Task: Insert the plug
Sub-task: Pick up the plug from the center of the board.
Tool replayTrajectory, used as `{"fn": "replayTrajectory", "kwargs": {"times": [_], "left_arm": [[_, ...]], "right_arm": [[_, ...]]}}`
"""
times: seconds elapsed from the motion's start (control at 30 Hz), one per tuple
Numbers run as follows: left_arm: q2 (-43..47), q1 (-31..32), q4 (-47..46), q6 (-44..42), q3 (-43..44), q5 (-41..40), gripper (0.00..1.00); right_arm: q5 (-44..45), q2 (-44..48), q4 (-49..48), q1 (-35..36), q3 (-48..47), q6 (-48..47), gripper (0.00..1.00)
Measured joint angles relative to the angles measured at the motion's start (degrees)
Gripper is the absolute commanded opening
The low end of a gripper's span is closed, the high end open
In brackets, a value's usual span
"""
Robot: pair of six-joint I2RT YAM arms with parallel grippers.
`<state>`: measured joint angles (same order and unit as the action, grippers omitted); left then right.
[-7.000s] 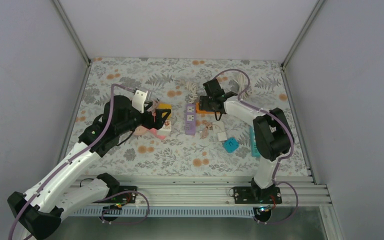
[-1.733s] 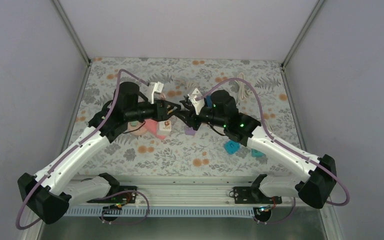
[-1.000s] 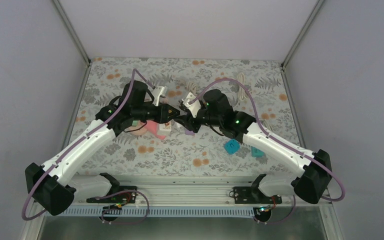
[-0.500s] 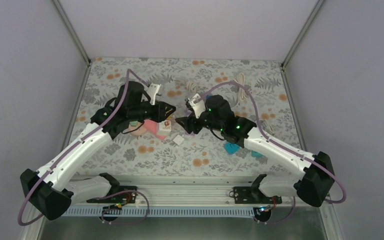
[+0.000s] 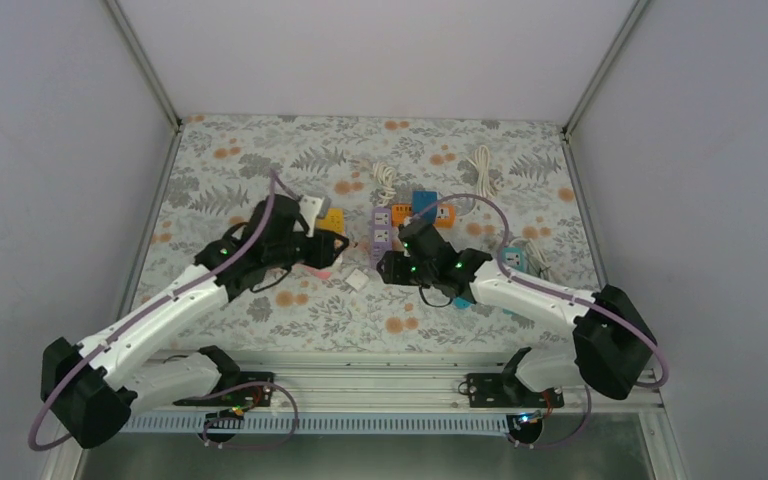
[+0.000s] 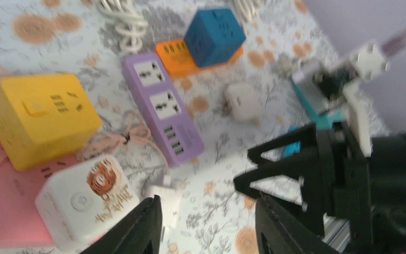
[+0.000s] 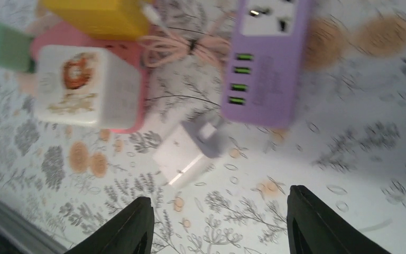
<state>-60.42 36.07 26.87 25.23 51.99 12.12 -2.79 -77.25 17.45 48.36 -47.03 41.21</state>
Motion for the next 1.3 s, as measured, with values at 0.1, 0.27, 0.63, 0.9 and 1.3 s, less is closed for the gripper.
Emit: {"fn": "replayTrajectory", "kwargs": {"times": [0.1, 0.27, 0.63, 0.9, 1.3], "left_arm": [[-1.66, 5.38, -0.39, -0.15, -1.86, -4.20, 0.55], [-9.92, 15.41, -0.68, -0.70, -0.61, -12.11, 0.60], [-27.43, 18.86, -1.46, -0.83, 0.46, -19.45, 0.60], [-32.33, 18.86, -1.92, -0.81, 1.49, -22.23, 0.60], [-37.48, 19.08, -2.89, -0.57, 2.14, -26.86, 0.60]], "right_arm": [[2.36, 0.20, 0.87, -0.15, 1.86, 7.10, 0.53], [4.98, 4.57, 1.07, -2.64, 5.25, 13.97, 0.53], [6.29, 11.89, 1.05, -6.95, 11.67, 18.47, 0.54], [6.19, 12.20, 0.24, -7.30, 12.39, 18.71, 0.54], [5.86, 11.80, -0.70, -7.63, 12.39, 18.67, 0.54]]}}
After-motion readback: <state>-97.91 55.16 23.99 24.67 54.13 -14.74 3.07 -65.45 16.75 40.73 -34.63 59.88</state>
